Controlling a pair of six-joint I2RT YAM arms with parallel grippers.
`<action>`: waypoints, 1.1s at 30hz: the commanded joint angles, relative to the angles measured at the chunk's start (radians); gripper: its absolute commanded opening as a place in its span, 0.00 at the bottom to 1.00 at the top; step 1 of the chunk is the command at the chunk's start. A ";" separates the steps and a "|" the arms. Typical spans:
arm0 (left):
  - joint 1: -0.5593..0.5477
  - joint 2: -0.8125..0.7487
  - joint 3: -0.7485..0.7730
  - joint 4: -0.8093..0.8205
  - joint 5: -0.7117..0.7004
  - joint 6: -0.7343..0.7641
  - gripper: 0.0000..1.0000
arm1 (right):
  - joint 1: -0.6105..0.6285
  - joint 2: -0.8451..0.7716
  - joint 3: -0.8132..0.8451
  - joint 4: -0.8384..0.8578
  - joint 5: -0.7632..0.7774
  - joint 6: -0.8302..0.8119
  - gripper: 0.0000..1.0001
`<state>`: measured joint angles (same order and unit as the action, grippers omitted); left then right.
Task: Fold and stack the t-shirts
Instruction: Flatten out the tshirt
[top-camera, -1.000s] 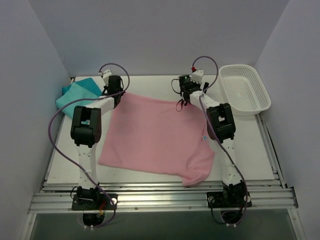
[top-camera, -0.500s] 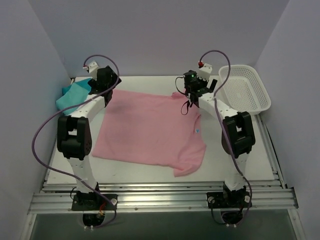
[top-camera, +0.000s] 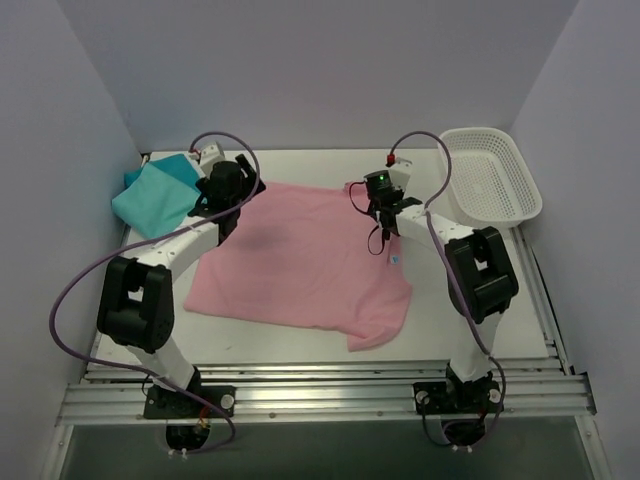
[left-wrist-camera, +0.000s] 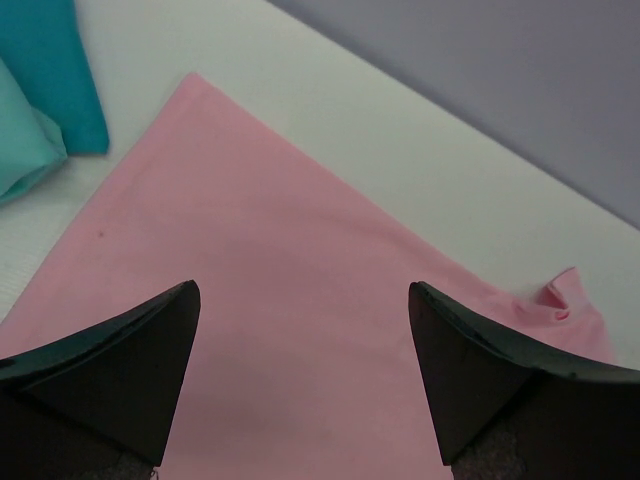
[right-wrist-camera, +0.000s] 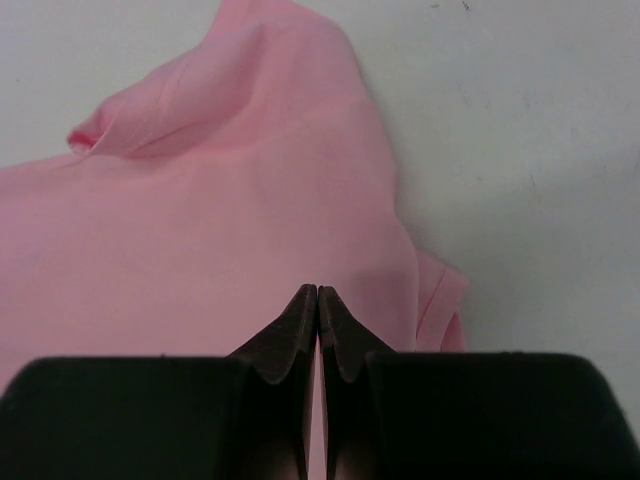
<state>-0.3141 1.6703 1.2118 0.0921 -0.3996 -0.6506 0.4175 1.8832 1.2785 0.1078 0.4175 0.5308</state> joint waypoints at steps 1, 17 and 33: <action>-0.003 0.022 -0.029 0.047 0.039 -0.007 0.94 | -0.043 0.084 0.105 0.030 -0.077 -0.003 0.00; -0.022 -0.015 -0.149 0.133 0.070 0.026 0.94 | -0.169 0.708 0.754 -0.031 -0.235 0.049 0.00; -0.043 -0.145 -0.221 0.167 0.042 0.039 0.94 | -0.047 0.310 0.457 0.236 -0.215 -0.031 0.88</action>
<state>-0.3450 1.6005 1.0008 0.1917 -0.3370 -0.6167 0.2859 2.4310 1.8709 0.2607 0.1726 0.4973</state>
